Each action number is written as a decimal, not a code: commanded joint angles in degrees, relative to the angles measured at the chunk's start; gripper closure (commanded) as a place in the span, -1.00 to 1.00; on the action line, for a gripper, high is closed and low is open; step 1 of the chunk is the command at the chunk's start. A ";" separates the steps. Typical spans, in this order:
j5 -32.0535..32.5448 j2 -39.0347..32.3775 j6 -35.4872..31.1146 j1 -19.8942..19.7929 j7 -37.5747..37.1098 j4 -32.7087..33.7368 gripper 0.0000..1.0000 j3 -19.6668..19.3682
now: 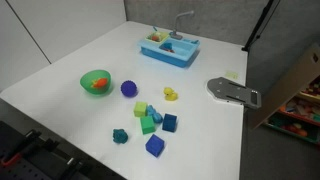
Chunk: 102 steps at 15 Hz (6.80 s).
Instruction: Lift the orange bear plush toy and put it on the lime green building block
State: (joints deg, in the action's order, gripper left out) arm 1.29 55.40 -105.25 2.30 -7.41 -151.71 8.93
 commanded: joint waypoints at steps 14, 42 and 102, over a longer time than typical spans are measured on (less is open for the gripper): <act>0.06 -7.64 -0.88 -0.68 -1.40 4.84 -1.00 -0.19; -5.30 -56.95 -28.59 -0.74 -1.98 16.06 -1.00 -5.29; -4.39 -68.58 -37.53 2.86 -0.81 23.76 0.91 -5.42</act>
State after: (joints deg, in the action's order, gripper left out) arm -4.89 -19.22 -145.42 4.91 -5.80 -125.41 5.75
